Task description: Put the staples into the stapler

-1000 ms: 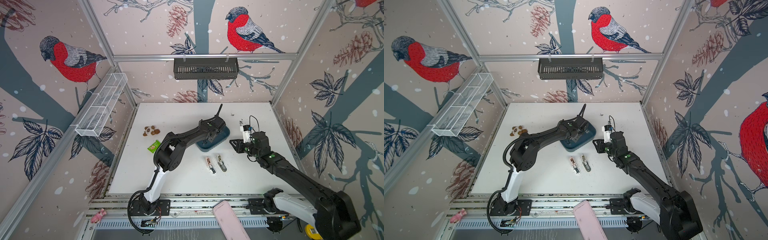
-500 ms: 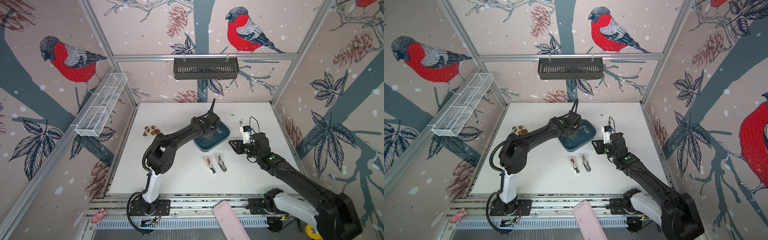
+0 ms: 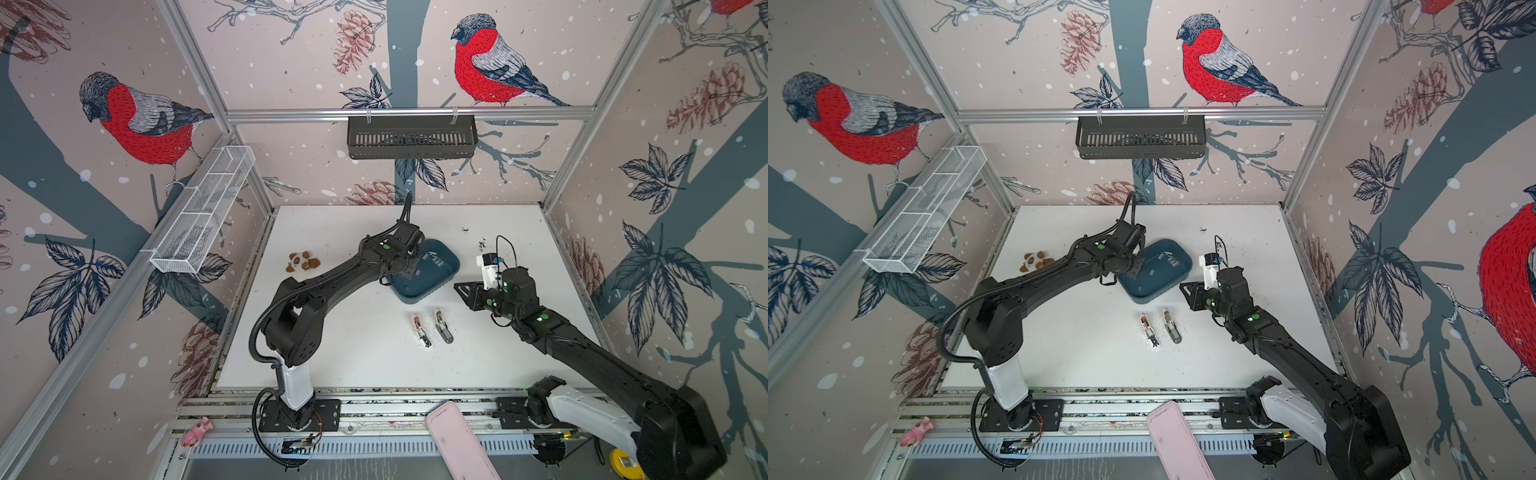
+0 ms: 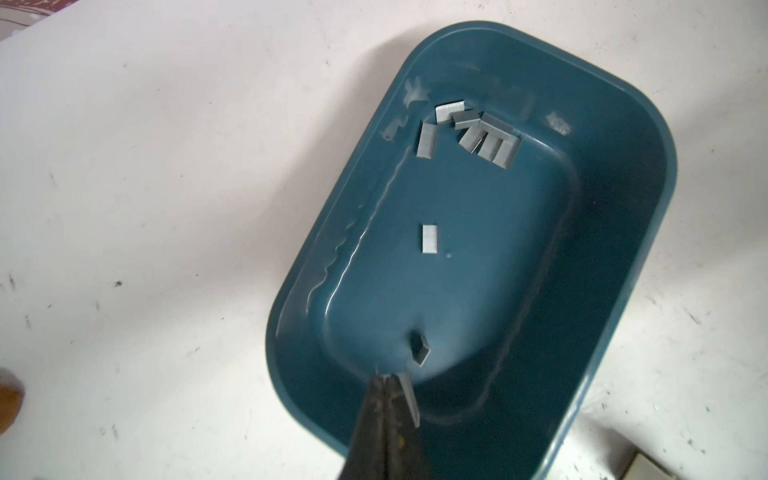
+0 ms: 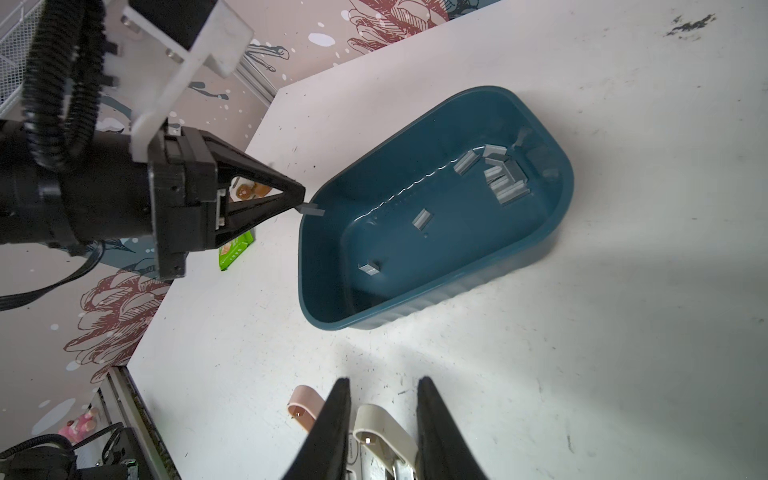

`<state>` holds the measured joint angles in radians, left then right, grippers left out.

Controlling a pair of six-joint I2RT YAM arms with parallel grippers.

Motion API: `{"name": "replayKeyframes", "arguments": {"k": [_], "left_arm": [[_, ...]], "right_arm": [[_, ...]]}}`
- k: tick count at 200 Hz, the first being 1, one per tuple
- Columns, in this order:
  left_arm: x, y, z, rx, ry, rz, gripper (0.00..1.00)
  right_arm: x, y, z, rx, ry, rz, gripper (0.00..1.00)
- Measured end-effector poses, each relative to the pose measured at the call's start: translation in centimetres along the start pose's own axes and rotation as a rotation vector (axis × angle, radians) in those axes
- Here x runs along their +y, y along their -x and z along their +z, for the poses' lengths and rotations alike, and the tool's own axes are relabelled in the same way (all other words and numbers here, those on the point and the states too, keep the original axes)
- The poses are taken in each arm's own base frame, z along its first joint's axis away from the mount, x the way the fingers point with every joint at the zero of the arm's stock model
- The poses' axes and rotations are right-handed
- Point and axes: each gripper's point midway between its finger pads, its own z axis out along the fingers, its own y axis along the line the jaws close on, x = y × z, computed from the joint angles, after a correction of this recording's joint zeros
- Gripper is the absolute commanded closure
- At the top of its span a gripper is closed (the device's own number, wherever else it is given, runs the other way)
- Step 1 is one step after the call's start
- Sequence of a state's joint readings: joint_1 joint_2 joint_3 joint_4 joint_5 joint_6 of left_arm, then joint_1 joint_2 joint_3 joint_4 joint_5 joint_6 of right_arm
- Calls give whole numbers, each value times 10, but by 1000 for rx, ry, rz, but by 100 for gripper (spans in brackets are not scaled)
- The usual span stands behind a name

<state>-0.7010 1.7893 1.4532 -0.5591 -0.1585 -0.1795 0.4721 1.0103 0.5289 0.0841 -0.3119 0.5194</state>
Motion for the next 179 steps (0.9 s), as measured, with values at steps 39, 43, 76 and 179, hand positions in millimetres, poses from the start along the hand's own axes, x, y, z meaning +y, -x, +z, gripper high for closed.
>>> {"name": "replayKeyframes", "arguments": {"k": [39,43,76,179], "left_arm": [[10,-28,-28,-18,-1,-43,100],[11,-33,-30,-17,0,-48,100],[20,-66,-44,-9,3,-89,100],[26,-129,-31,8,24,-168,100]], "right_arm": [[13,-4,0,1,22,-25,71],[15,-4,-1,2,25,-29,70],[27,-9,-1,6,44,-50,71],[37,-25,2,25,39,-62,71]]}}
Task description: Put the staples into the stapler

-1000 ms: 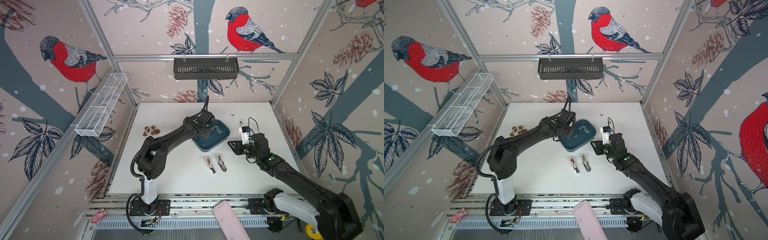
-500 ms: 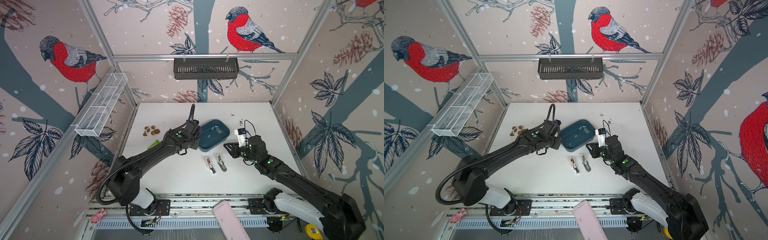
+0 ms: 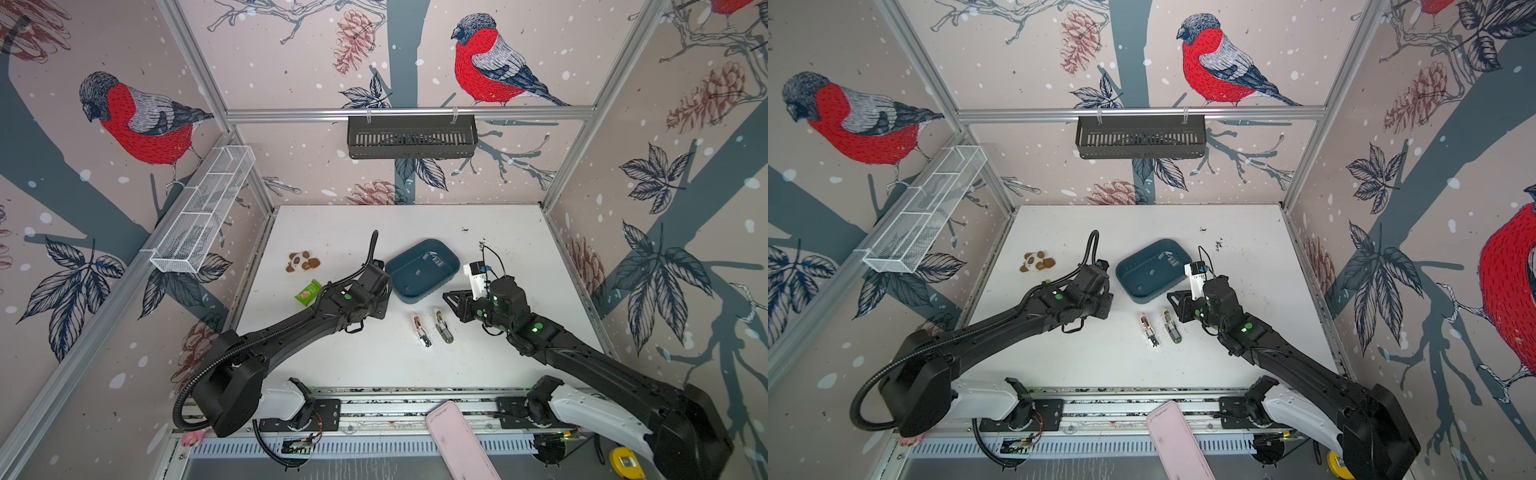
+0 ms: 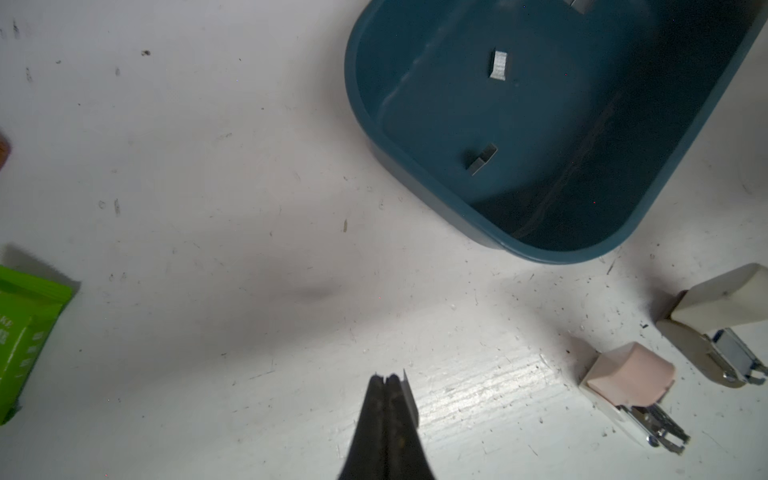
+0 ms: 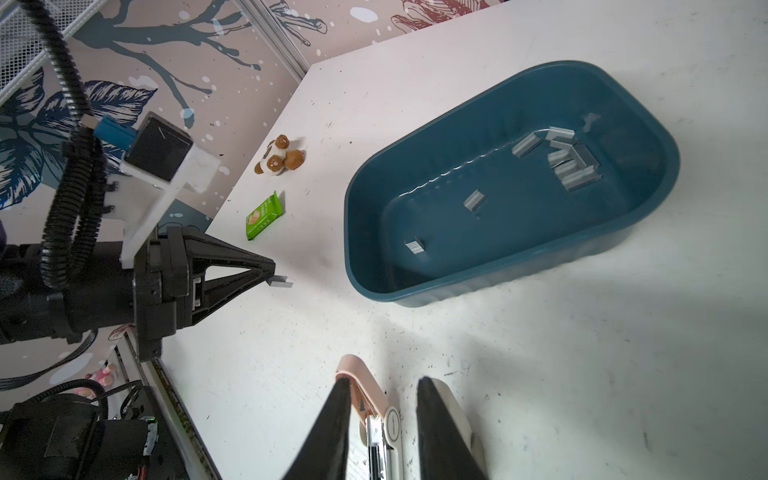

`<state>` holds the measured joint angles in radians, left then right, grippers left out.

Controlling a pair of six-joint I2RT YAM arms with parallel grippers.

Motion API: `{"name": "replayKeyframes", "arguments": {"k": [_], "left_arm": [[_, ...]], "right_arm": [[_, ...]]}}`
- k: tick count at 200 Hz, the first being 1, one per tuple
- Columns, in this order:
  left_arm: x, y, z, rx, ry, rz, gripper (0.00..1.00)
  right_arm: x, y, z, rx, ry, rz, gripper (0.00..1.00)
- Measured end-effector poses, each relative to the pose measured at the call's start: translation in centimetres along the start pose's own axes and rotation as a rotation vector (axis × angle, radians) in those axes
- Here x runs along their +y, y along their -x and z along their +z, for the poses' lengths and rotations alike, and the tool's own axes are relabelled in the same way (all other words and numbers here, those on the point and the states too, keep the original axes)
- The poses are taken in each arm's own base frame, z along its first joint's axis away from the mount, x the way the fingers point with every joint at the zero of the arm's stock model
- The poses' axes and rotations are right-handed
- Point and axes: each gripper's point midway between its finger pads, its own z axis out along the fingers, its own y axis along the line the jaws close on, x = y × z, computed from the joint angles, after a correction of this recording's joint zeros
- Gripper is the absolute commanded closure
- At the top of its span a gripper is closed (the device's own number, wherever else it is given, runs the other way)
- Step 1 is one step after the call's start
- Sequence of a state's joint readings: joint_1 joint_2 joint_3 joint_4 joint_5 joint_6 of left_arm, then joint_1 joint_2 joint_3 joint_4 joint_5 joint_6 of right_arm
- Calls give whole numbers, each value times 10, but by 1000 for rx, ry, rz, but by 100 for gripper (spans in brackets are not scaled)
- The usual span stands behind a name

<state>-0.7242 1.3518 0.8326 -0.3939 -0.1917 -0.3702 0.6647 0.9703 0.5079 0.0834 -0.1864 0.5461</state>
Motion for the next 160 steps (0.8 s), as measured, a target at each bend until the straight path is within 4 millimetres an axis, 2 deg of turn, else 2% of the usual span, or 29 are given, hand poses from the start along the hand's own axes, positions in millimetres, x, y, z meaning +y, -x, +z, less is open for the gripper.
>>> {"name": "replayKeyframes", "arguments": {"k": [79,106,160], "left_arm": [[-3,-27,21,-21,30,-28,100],[-3,-39,24,-9,28,-39,77],[-2,-52,20,-4,15,-82,67]], "right_arm": [[-6,-9,4,26,-15,4,71],[-7,-12,4,31,-18,5,71],[-8,-14,4,35,-19,6,71]]}}
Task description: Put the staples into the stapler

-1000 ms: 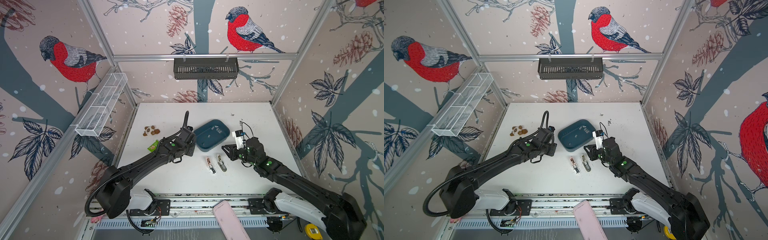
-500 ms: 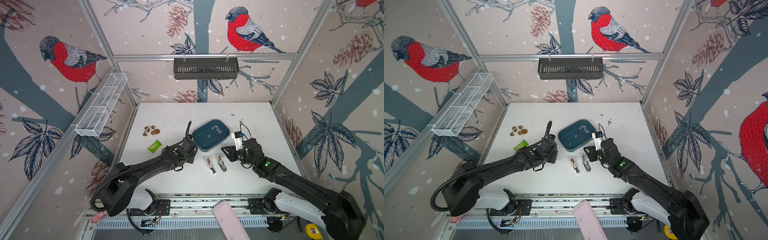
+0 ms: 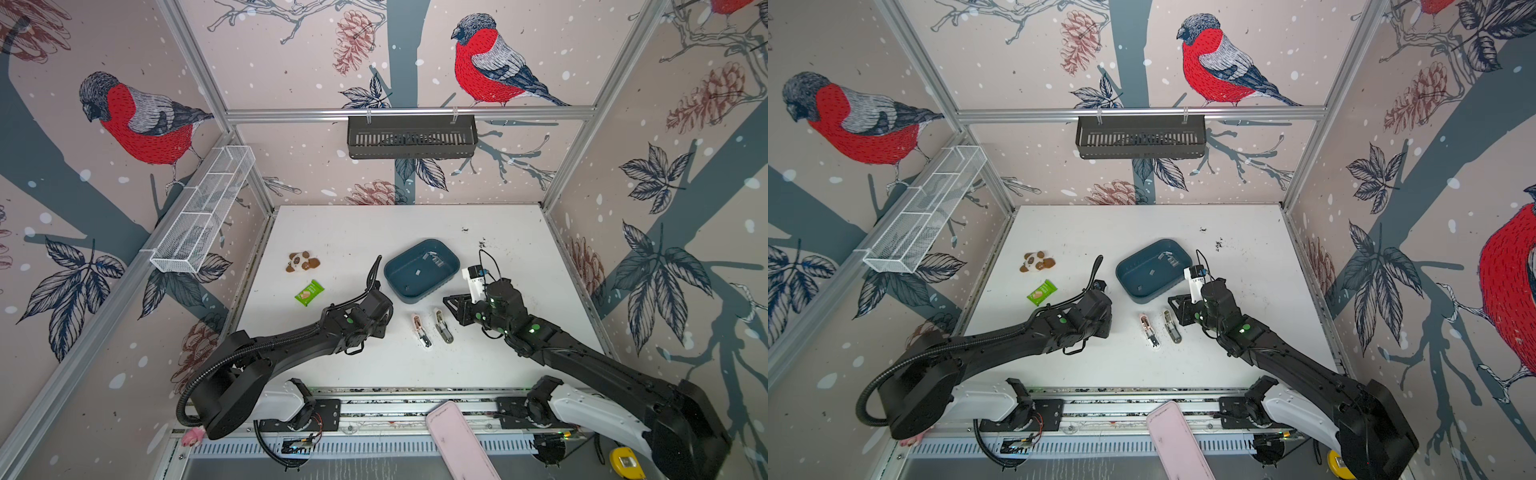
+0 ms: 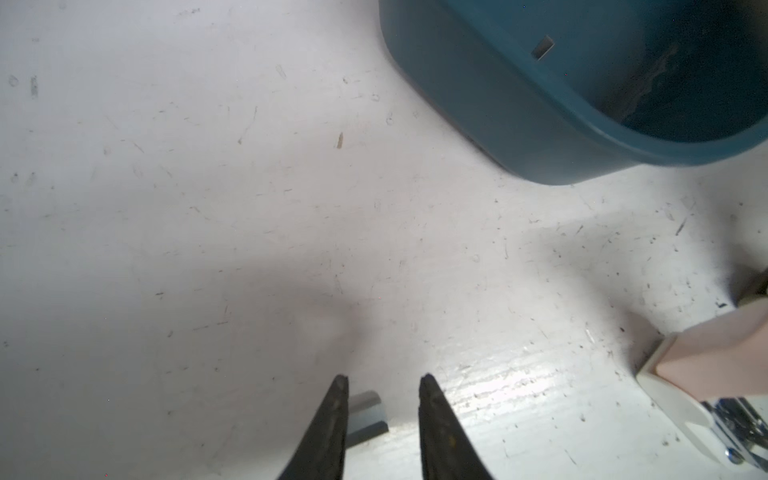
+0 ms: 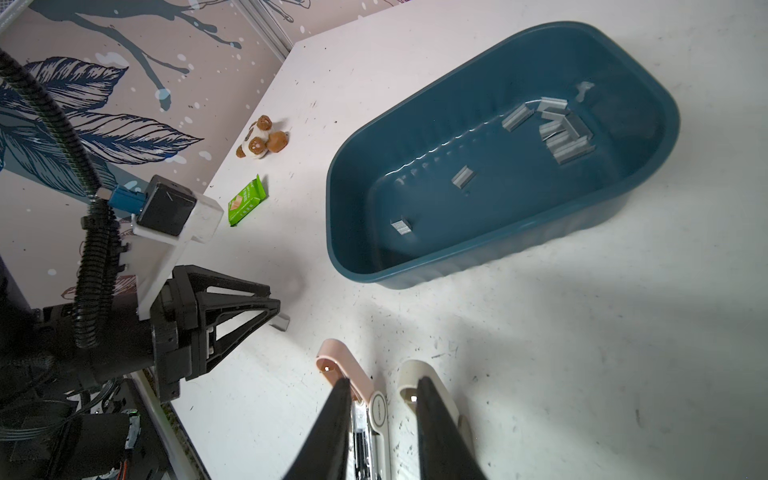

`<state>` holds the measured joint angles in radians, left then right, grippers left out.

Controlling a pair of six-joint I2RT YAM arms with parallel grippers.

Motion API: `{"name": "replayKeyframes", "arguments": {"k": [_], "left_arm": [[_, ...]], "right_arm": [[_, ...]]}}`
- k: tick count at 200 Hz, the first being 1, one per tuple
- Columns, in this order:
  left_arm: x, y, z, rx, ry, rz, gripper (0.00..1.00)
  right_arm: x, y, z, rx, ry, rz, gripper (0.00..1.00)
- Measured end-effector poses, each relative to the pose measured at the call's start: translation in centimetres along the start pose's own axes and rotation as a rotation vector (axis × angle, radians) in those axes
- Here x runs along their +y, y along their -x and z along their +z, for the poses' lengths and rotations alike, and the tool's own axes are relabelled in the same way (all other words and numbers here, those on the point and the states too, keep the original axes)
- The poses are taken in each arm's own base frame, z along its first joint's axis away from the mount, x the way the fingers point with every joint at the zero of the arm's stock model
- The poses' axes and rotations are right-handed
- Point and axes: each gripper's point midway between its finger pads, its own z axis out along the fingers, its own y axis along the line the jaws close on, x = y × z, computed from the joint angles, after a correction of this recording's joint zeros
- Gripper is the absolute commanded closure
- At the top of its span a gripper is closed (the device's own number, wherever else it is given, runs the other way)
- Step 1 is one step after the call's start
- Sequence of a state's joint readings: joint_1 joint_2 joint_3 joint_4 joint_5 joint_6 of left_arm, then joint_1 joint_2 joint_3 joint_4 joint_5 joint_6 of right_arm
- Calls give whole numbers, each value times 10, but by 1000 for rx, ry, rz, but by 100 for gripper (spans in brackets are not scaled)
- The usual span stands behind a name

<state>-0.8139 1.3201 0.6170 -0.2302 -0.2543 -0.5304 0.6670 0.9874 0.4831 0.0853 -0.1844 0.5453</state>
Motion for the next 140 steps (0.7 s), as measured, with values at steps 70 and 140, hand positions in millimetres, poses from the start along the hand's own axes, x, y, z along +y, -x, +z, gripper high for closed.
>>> {"name": "replayKeyframes", "arguments": {"k": [70,140], "left_arm": [[-1,-8,-3,61,3,-24,72],[4,-23,5,138,8,-10,70]], "right_arm": [[-1,-8,0,13,6,-1,71],[-1,-10,-1,12,8,-2,70]]}}
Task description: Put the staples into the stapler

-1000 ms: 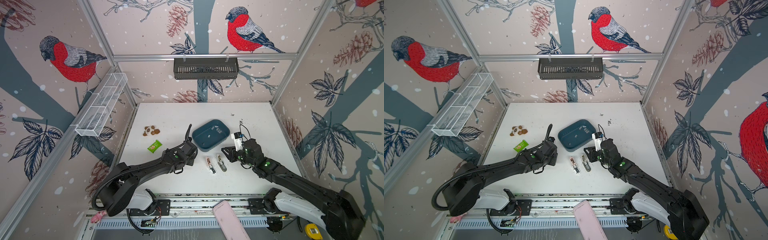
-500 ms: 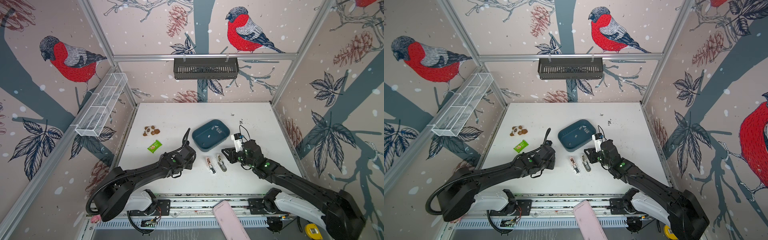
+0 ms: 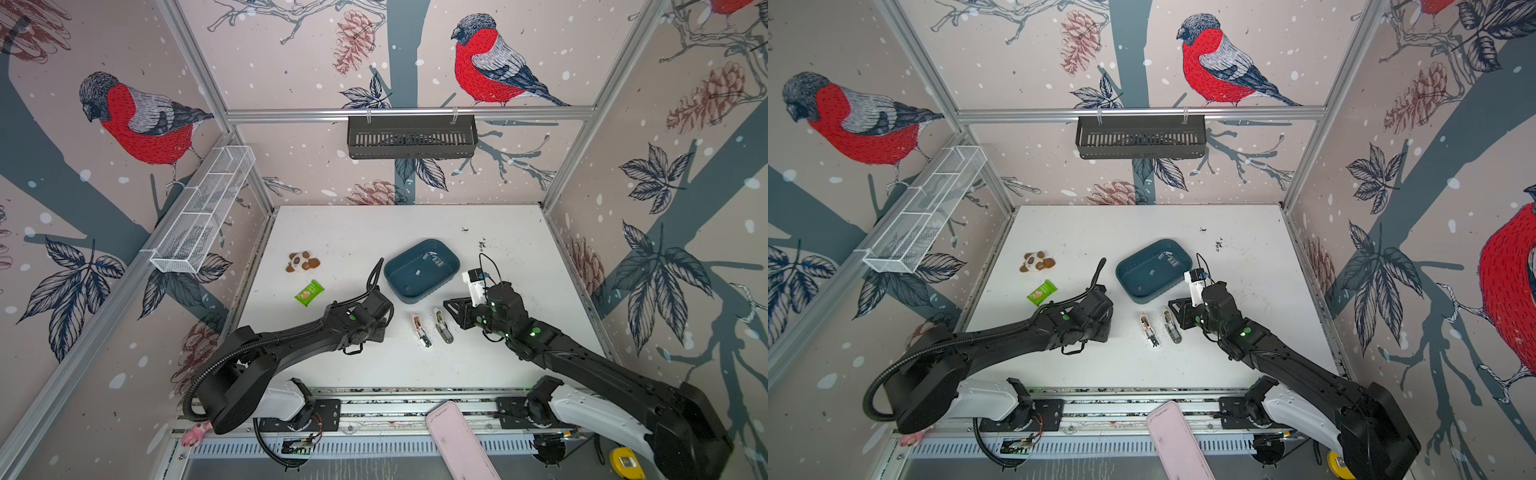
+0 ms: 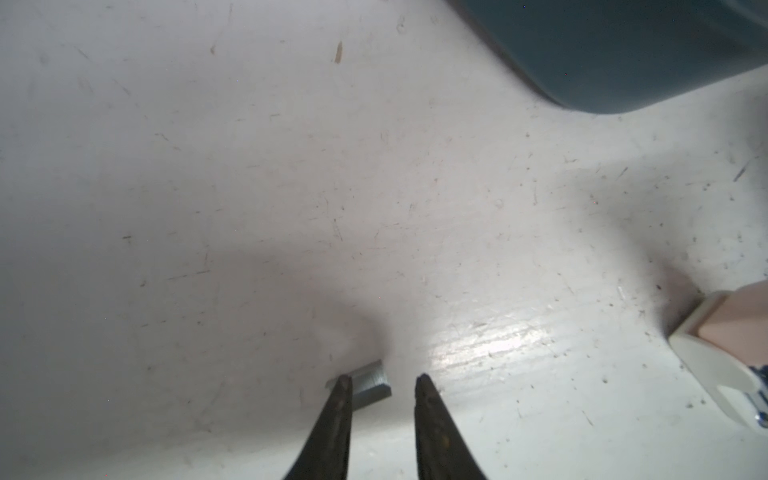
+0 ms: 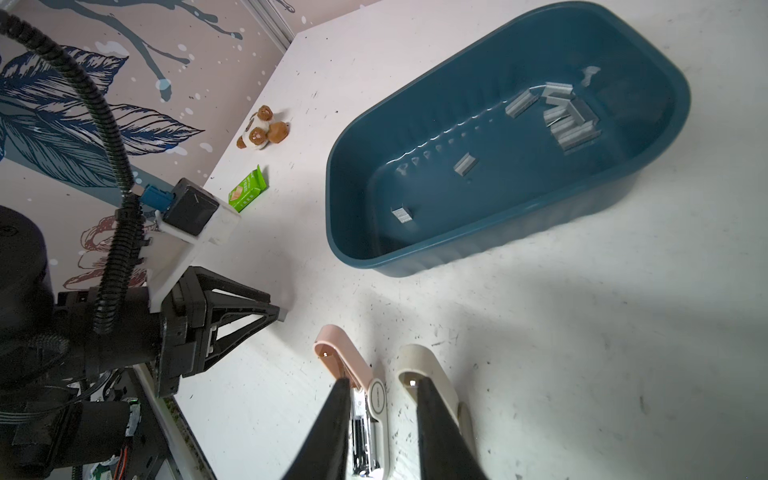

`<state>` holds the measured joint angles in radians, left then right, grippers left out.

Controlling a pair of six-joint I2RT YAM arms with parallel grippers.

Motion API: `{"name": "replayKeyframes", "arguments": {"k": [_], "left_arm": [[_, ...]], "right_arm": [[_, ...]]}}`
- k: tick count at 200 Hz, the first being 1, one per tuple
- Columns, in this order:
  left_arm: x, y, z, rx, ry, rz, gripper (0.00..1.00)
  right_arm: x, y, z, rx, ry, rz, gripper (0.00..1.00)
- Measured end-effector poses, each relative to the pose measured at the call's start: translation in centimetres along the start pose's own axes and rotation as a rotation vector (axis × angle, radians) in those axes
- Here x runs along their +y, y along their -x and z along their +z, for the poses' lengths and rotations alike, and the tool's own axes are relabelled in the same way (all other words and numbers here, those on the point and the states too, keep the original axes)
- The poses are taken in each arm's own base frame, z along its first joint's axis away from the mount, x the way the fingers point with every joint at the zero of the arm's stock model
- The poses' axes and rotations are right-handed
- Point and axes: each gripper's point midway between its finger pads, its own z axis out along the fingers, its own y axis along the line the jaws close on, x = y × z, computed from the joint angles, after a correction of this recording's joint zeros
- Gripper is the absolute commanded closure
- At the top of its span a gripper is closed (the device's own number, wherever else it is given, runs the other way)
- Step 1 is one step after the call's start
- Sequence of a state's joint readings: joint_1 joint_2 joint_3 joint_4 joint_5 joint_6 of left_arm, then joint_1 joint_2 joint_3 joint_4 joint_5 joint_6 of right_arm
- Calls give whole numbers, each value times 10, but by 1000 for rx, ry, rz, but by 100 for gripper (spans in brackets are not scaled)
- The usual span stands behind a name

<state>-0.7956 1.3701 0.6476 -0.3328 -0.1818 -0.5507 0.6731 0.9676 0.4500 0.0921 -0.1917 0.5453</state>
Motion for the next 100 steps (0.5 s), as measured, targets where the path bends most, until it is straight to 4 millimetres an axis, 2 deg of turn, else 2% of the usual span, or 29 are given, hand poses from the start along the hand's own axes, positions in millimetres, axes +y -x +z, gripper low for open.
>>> {"name": "replayKeyframes", "arguments": {"k": [42,57,100], "left_arm": [[9,0,6,22,-6,-37,69],[10,0,7,27,-18,-40,64],[4,-1,10,46,-64,-44,62]], "right_arm": [[-2,-4,0,5,-3,2,71],[-2,-3,-1,2,-2,1,71],[-2,-3,-2,-3,-5,1,71]]}}
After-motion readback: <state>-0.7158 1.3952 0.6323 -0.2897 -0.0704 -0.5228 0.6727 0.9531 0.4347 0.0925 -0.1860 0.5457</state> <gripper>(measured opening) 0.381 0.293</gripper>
